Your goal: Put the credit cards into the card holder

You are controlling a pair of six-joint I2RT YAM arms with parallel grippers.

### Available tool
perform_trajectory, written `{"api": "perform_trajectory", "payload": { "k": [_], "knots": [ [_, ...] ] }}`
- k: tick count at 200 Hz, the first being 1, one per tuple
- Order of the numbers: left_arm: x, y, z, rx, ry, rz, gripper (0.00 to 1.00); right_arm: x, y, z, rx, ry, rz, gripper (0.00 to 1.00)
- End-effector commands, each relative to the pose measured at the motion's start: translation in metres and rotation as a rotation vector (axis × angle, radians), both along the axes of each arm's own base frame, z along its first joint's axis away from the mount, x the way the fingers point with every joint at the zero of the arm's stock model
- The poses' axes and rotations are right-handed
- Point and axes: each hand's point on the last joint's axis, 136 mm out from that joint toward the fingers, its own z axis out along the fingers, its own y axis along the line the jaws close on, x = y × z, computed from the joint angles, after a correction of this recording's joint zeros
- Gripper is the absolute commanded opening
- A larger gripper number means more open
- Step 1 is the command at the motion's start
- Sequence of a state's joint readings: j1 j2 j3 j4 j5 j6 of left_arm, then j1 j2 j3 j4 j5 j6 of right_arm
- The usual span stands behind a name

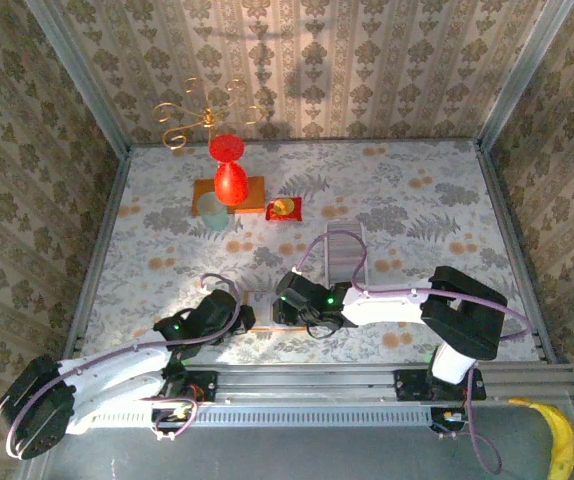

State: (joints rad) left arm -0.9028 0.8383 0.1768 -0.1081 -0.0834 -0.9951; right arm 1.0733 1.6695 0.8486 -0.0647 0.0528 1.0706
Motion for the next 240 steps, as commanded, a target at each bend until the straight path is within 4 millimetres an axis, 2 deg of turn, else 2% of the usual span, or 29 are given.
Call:
{"api": "perform_trajectory", "payload": {
  "k": [1,100,142,201,240],
  "knots": [
    [-0.023,0.025,-0.032,0.125,0.101,-0.009,0.36,0.003,-0.01,-0.005,-0.039,-0.008,-0.032,0.41],
    [-0.024,0.025,-0.033,0.121,0.103,-0.012,0.35,0.004,-0.007,-0.019,-0.05,0.023,-0.052,0.41],
    [-0.025,0.026,-0.034,0.119,0.105,-0.008,0.35,0.005,0.002,-0.015,0.0,0.028,-0.057,0.39],
    [-0.025,0.027,-0.035,0.113,0.107,-0.002,0.35,0.011,0.0,0.01,0.0,-0.022,-0.054,0.3],
    [-0.026,0.027,-0.036,0.116,0.109,-0.002,0.35,0.01,-0.003,0.019,0.022,-0.041,-0.058,0.14]
  ]
}}
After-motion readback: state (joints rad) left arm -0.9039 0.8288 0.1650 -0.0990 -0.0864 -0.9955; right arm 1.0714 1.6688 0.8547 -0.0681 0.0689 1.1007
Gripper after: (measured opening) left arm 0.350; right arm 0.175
